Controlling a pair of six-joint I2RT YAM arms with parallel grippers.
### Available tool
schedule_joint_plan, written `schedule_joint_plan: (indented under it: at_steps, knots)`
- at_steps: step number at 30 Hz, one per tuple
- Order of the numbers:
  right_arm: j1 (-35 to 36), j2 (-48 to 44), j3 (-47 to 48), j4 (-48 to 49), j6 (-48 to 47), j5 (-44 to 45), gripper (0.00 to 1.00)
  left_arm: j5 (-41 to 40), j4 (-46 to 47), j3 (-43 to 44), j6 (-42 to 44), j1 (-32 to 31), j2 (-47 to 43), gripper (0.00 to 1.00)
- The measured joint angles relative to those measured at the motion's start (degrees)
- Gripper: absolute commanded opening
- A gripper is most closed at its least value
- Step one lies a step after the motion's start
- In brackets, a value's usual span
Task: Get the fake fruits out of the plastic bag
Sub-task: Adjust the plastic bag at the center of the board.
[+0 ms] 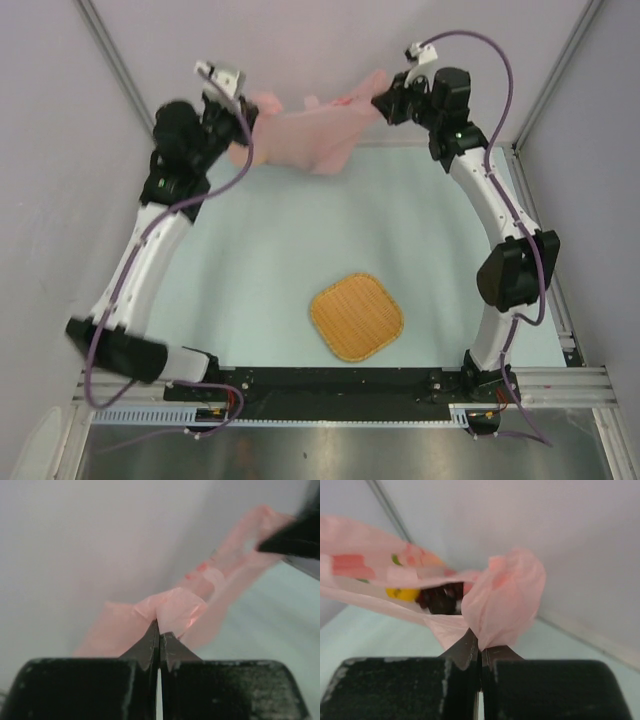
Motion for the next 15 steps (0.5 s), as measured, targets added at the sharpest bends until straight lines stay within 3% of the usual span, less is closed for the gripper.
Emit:
schedule_joint_plan:
  at_steps: [2, 5, 10, 13, 15]
  knots:
    - [0.42, -4.50, -9.68, 1.14, -1.81, -1.20, 0.00, 0.50, 0.42, -14.16, -2.60, -2.38, -12.33, 0.00]
    - [1.88, -8.44, -21.24, 1.36, -4.28, -2.56, 0.00, 1.27, -0.68, -29.97, -6.38, -5.29, -23.06, 0.00]
    - [4.74, -8.90, -32.09, -3.48, -6.25, -3.08, 0.04, 1.86, -5.44, -47.08, -10.86, -6.29, -25.70, 0.00]
    - [5.18, -9.05, -34.29, -6.80, -6.40, -2.99, 0.34, 1.86, -9.97, -50.80, -11.32, -6.29, -23.39, 0.00]
    - [4.81, -9.79, -34.51, -7.87, -6.34, -2.40, 0.57, 2.01, -10.82, -50.86, -11.34, -6.29, -23.78, 0.09]
